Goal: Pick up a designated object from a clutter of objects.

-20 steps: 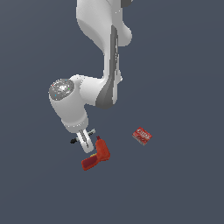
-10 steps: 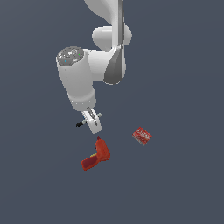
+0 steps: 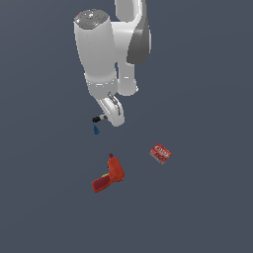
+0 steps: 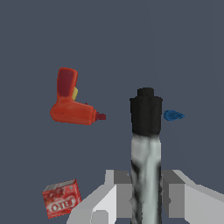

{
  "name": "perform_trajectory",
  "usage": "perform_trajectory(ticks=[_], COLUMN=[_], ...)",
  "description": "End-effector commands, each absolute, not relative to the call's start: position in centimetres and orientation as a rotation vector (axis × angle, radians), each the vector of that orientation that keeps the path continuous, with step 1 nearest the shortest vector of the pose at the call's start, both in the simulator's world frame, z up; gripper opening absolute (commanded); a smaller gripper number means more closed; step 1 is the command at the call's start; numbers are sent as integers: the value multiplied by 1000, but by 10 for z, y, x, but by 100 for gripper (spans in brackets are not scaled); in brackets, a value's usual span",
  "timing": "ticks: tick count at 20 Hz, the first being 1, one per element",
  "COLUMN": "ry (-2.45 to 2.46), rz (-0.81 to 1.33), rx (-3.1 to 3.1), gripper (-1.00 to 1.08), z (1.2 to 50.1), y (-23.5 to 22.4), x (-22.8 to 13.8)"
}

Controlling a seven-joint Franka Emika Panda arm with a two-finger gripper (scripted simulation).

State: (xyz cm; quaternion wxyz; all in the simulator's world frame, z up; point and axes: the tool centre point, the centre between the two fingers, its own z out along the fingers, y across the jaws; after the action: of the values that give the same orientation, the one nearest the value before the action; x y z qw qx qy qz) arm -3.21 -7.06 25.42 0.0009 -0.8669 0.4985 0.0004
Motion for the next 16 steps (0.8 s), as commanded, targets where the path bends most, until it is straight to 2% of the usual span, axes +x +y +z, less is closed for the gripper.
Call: perform_trajectory(ticks=[1, 16], ry=[1566, 1569], rz=[-1, -3], rx=[-2723, -2725], gripper=[-100, -100], z=[272, 363], y=[-63, -20], x=[-44, -104])
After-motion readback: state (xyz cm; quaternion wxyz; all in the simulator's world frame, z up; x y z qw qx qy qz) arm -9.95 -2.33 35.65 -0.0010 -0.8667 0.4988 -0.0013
